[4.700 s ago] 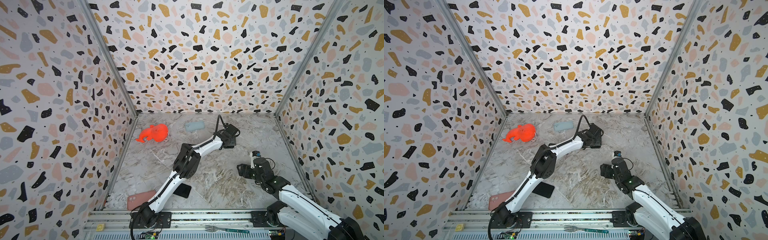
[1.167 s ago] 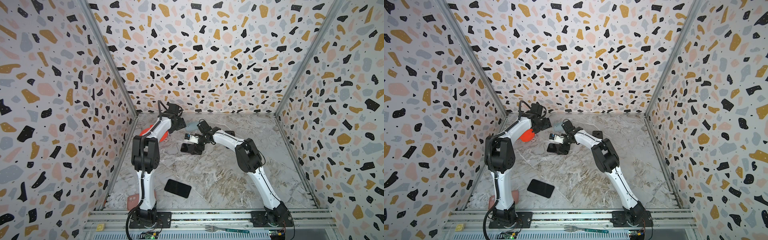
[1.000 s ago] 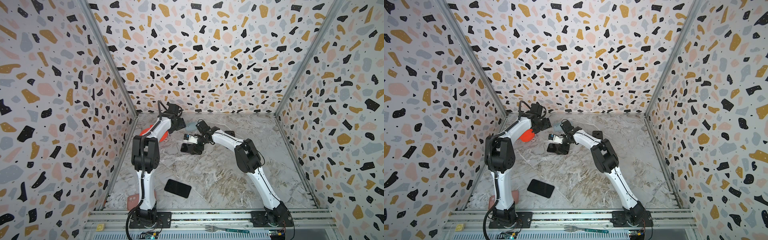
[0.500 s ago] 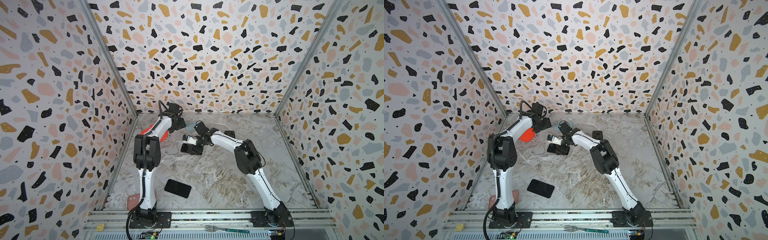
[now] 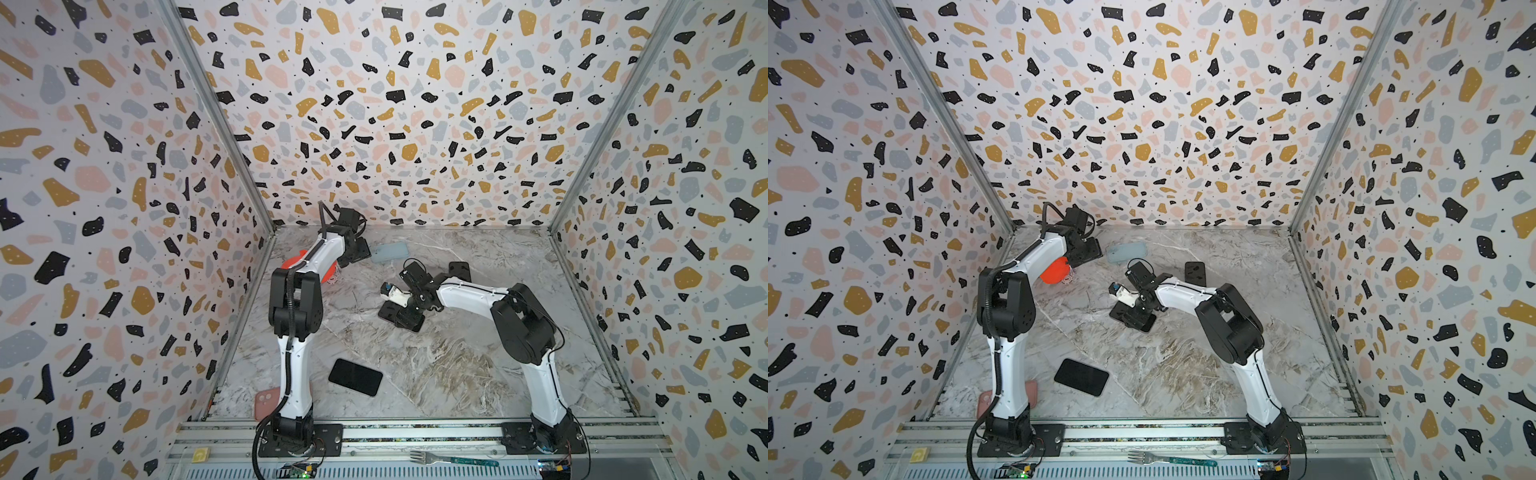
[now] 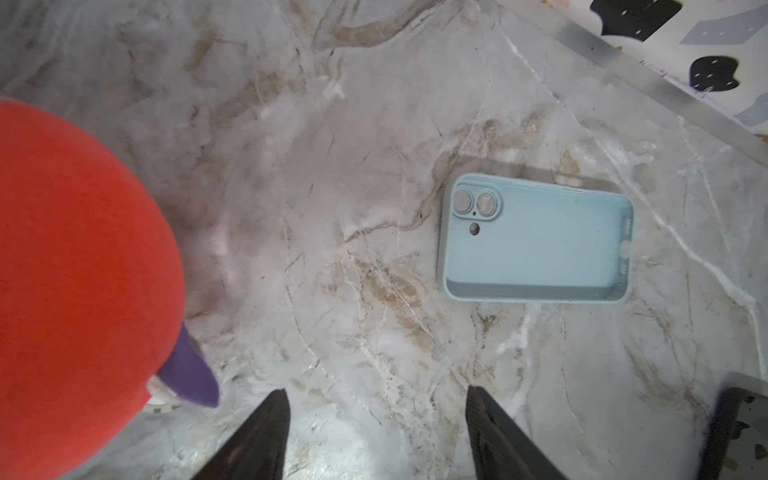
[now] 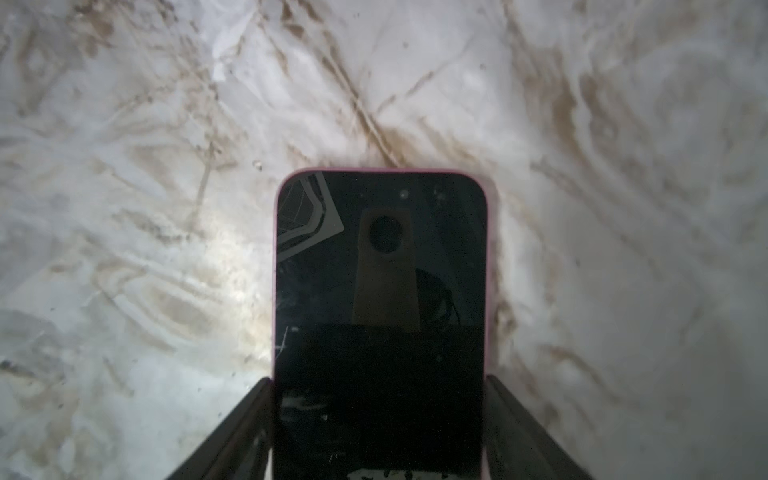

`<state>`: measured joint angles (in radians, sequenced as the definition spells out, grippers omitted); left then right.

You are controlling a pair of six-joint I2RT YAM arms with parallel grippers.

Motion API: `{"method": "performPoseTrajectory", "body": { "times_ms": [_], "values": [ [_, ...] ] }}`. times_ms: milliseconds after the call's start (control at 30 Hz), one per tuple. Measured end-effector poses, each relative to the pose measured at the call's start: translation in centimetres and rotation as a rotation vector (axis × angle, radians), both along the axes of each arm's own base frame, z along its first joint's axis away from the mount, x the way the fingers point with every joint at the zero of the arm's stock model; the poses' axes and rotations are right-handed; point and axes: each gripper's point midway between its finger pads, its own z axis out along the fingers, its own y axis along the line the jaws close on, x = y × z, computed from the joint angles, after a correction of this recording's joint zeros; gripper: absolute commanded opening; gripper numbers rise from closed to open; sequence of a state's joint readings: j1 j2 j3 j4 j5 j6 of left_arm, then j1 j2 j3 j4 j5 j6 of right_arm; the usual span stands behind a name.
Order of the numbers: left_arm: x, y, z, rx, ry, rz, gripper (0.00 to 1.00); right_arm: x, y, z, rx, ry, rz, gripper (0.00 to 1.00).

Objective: Put the phone into the phone case

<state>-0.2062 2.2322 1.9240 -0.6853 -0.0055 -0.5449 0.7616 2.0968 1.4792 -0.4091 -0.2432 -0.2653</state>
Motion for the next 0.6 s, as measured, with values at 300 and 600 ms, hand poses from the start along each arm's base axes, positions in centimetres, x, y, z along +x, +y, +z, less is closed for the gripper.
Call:
{"method": "performPoseTrajectory", "body": {
  "times_ms": [300,600],
  "values": [
    [3.8,-2.4,-2.3,0.015,-0.031,-0.019,0.57,-3.5,-4.2,-0.1,0.001,0.029,-0.144,0.6],
    [5.1,-4.0,-4.8,-0.007,-0.029,-0.022,0.4,-4.3,-5.0,-0.1,0.026,0.027,-0.187,0.6]
  ]
}}
